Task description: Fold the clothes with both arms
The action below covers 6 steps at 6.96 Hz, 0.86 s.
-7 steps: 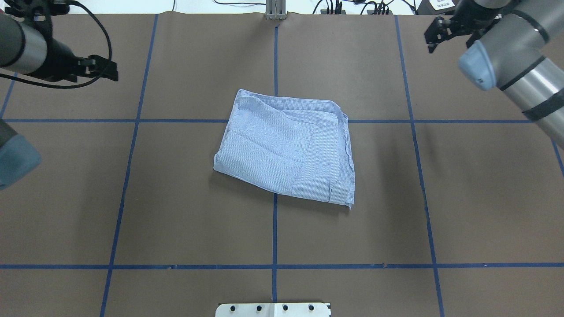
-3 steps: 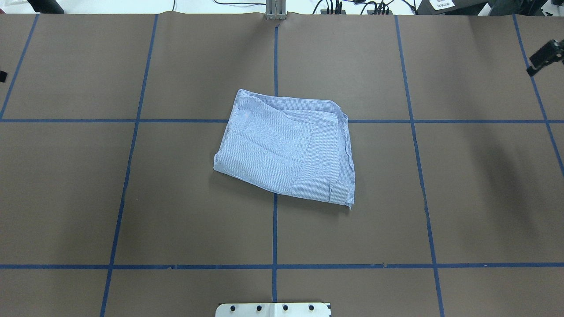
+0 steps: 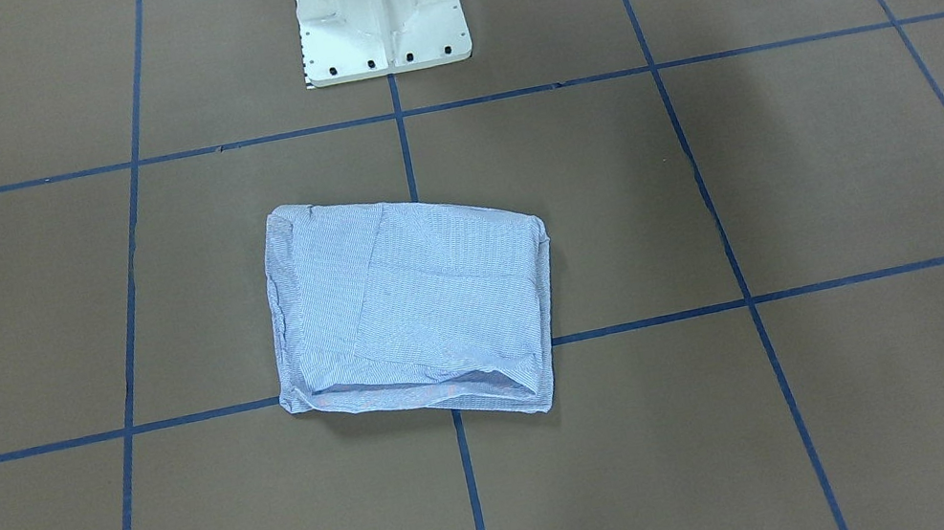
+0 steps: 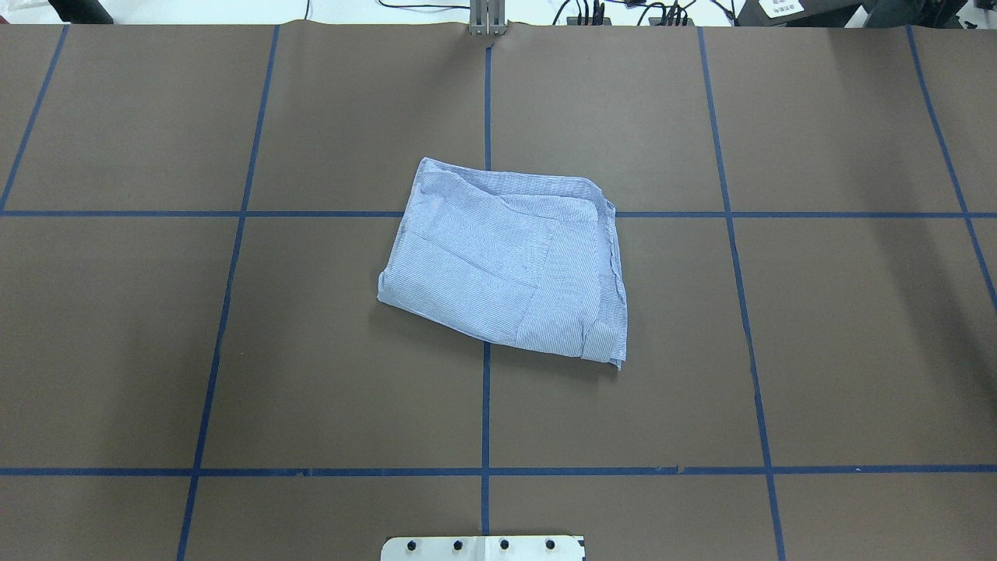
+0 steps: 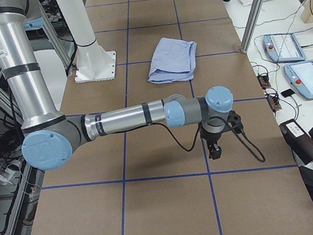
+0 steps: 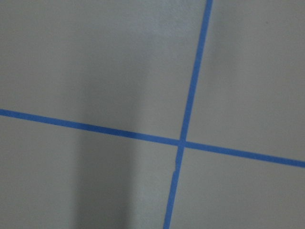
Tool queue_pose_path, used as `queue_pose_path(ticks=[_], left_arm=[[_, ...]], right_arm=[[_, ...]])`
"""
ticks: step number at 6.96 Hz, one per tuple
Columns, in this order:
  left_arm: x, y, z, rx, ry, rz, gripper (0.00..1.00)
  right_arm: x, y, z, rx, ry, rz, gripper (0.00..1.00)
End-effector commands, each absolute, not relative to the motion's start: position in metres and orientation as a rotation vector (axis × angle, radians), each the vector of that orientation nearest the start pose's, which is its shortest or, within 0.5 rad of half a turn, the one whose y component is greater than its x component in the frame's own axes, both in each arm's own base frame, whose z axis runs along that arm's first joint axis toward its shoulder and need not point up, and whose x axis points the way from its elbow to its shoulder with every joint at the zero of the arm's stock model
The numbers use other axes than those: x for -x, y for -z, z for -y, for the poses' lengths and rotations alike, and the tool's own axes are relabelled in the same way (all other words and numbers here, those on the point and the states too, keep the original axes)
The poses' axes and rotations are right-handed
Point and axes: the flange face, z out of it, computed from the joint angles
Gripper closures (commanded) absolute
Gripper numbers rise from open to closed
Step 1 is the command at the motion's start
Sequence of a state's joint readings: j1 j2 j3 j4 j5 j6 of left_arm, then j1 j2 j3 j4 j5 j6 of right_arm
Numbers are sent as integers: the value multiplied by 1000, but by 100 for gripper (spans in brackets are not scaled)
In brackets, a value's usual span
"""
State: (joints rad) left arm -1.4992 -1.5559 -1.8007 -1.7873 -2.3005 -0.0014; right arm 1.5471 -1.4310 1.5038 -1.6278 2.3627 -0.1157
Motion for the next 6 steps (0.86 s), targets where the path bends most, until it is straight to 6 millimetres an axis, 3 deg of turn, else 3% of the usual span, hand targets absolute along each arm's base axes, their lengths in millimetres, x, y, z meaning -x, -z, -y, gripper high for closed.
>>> queue_pose_path(ticks=[1,2,3,4,6], left_arm=[[71,-567,497,-355,-150,-722,0],[75,-615,500,-275,-115,-724,0],[79,-641,489,-233,-91,-722,0],[83,-649,484,-221,-79,-692,0],[93,-659,484,-199,-53,-542,0]], right_arm=[[-69,-669,512,-8,79,819,0],[-74,-682,498,11,64,821,0],[-79,-682,488,3,56,830,0],[-81,-700,468,36,37,815,0],[-82,-693,470,29,26,822,0]])
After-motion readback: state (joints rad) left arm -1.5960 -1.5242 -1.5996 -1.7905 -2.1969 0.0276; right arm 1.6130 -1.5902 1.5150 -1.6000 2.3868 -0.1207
